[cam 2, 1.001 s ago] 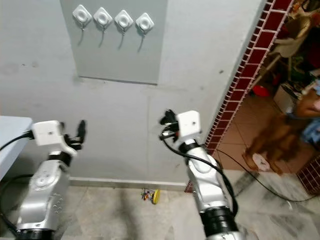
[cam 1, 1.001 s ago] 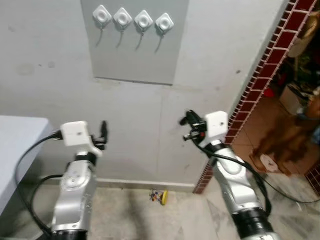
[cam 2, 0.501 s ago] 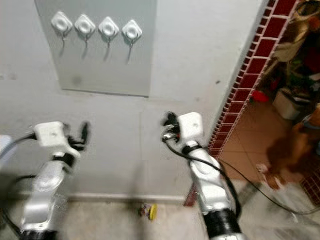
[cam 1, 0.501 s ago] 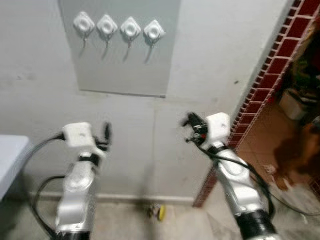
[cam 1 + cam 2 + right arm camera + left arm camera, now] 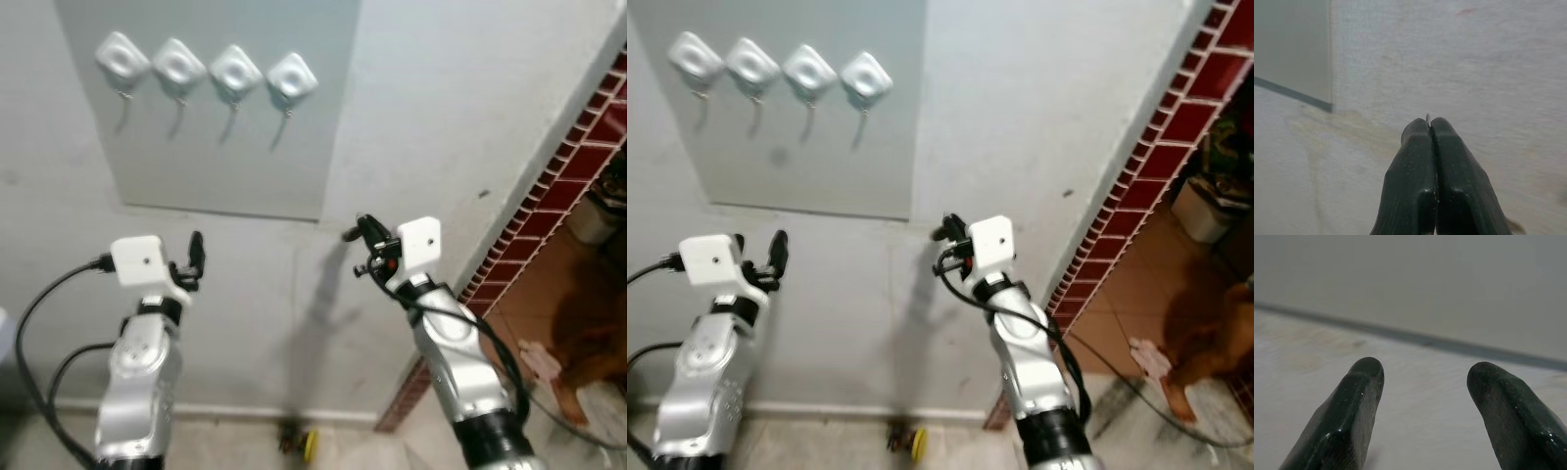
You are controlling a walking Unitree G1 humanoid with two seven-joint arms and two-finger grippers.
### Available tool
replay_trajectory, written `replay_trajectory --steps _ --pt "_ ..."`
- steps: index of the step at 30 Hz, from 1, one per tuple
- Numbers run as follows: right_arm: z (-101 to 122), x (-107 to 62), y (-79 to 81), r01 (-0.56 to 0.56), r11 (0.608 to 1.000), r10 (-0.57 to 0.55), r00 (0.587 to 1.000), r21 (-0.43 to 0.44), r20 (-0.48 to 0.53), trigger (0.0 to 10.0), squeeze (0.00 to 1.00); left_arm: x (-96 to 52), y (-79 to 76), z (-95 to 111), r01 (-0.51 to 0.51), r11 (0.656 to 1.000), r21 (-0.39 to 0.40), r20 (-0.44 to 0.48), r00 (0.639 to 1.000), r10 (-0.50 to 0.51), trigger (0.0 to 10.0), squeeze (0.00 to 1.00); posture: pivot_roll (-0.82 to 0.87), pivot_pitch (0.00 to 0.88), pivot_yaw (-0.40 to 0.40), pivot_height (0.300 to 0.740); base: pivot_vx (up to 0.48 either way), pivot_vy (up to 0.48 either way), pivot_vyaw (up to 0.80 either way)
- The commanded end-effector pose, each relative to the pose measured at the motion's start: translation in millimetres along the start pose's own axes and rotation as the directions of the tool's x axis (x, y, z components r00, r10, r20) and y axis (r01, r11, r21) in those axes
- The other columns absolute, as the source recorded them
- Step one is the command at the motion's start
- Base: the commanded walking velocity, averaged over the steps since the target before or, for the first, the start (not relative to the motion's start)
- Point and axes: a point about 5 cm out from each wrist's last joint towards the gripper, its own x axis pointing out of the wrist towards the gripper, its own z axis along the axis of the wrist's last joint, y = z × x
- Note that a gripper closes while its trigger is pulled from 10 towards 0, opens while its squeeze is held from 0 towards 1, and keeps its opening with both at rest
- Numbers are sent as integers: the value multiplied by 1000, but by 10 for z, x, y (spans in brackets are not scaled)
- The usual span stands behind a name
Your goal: Hang keys on a hook
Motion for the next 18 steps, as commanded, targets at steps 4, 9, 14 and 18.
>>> replay_trajectory --steps 4,9,14,18 --pt "39 19 41 -17 1000 17 1000 4 13 10000 0 -31 17 88 20 1000 13 44 999 -20 10000 0 -28 1 -66 740 0 0 0" --pt "51 25 59 -32 999 32 999 8 15 10000 0 -49 -39 101 68 997 24 50 996 -69 10000 0 -29 3 -66 740 0 0 0" --pt "79 33 93 -69 998 69 997 8 25 10000 0 -67 -112 135 126 991 50 60 990 -129 10000 0 -29 5 -65 740 0 0 0" --pt "171 37 167 -166 986 165 984 7 68 10000 0 -87 -214 197 188 979 75 84 977 -194 10000 0 -30 7 -65 740 0 0 0"
